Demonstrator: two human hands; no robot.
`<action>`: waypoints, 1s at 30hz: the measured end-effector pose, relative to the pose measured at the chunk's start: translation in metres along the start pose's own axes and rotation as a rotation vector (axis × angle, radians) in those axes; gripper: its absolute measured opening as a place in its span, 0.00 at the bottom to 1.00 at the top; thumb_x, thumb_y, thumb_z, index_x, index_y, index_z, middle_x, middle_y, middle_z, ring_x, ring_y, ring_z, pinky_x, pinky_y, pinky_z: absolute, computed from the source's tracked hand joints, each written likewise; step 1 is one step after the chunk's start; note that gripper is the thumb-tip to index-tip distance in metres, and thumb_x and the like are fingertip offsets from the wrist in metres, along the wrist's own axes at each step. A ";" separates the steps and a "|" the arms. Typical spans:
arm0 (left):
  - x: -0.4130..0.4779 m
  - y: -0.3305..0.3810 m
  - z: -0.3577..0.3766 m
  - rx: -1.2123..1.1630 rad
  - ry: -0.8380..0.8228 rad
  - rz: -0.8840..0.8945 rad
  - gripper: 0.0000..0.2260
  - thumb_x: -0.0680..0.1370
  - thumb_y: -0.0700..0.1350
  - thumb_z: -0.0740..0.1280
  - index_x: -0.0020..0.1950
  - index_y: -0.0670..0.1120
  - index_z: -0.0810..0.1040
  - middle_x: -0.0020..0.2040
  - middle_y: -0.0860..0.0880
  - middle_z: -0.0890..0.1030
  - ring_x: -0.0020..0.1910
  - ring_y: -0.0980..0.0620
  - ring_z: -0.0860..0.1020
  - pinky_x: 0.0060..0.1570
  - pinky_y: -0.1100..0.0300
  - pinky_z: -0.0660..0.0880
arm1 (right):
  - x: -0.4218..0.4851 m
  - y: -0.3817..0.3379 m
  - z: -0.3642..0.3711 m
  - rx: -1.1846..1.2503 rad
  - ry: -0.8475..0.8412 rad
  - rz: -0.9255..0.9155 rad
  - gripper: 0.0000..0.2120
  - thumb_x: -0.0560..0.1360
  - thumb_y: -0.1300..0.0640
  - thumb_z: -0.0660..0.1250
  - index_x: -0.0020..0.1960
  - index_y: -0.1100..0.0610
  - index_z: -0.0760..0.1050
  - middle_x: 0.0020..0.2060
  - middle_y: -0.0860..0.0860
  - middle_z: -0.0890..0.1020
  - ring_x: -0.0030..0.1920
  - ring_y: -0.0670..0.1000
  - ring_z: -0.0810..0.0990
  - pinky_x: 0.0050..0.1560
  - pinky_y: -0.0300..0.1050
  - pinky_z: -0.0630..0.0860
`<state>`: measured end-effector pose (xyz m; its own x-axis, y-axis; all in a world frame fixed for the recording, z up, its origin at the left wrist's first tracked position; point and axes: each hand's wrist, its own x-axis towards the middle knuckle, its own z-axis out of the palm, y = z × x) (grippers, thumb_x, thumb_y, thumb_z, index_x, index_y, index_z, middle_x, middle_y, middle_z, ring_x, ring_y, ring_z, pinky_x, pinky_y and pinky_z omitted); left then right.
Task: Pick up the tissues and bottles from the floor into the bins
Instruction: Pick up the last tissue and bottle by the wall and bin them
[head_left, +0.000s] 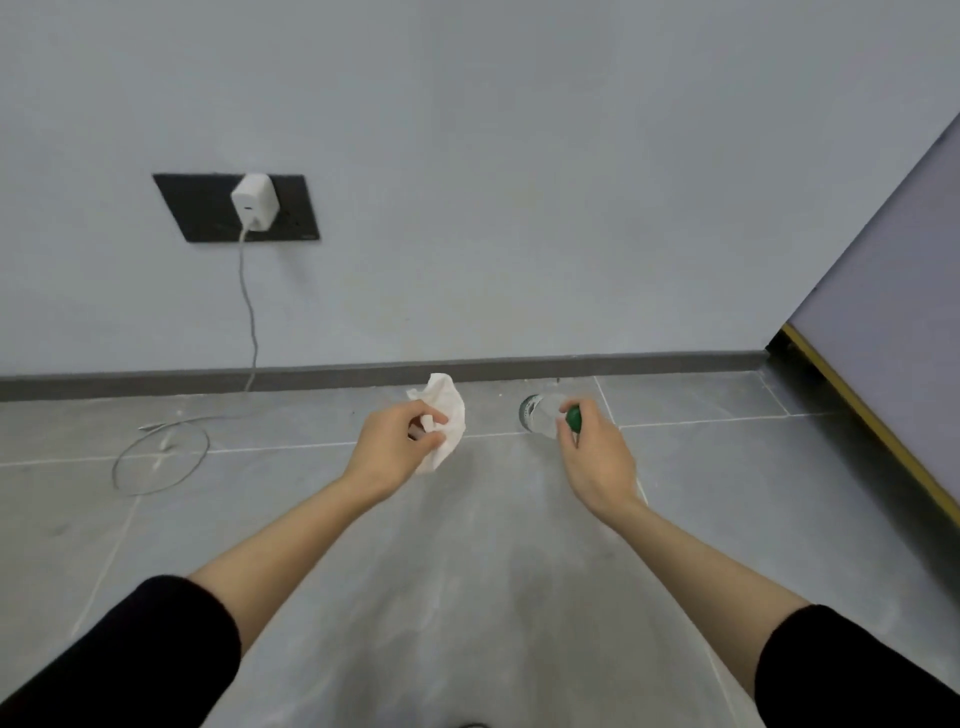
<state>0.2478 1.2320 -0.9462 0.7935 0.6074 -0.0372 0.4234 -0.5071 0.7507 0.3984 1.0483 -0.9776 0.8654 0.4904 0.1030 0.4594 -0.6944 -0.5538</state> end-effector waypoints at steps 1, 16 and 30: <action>-0.009 0.000 -0.017 0.003 0.031 -0.015 0.06 0.74 0.42 0.70 0.49 0.50 0.82 0.37 0.51 0.77 0.36 0.56 0.74 0.34 0.73 0.67 | -0.004 -0.019 -0.005 0.032 -0.004 -0.032 0.06 0.79 0.51 0.56 0.55 0.47 0.67 0.38 0.49 0.77 0.40 0.53 0.76 0.38 0.48 0.74; -0.141 -0.026 -0.213 0.011 0.442 -0.141 0.04 0.73 0.44 0.72 0.47 0.50 0.82 0.40 0.50 0.80 0.37 0.57 0.74 0.36 0.69 0.68 | -0.068 -0.283 -0.037 0.094 -0.291 -0.528 0.16 0.78 0.43 0.58 0.59 0.53 0.65 0.41 0.52 0.80 0.41 0.55 0.78 0.39 0.47 0.72; -0.356 -0.111 -0.343 0.072 0.831 -0.365 0.03 0.73 0.43 0.71 0.46 0.48 0.82 0.32 0.56 0.75 0.33 0.59 0.72 0.34 0.68 0.67 | -0.217 -0.477 0.002 0.249 -0.677 -0.761 0.17 0.77 0.45 0.61 0.59 0.55 0.66 0.48 0.54 0.79 0.50 0.57 0.78 0.55 0.54 0.76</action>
<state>-0.2320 1.2818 -0.7904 0.0456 0.9688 0.2438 0.6348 -0.2165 0.7417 -0.0088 1.2743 -0.7376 0.0370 0.9978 0.0544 0.7152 0.0115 -0.6988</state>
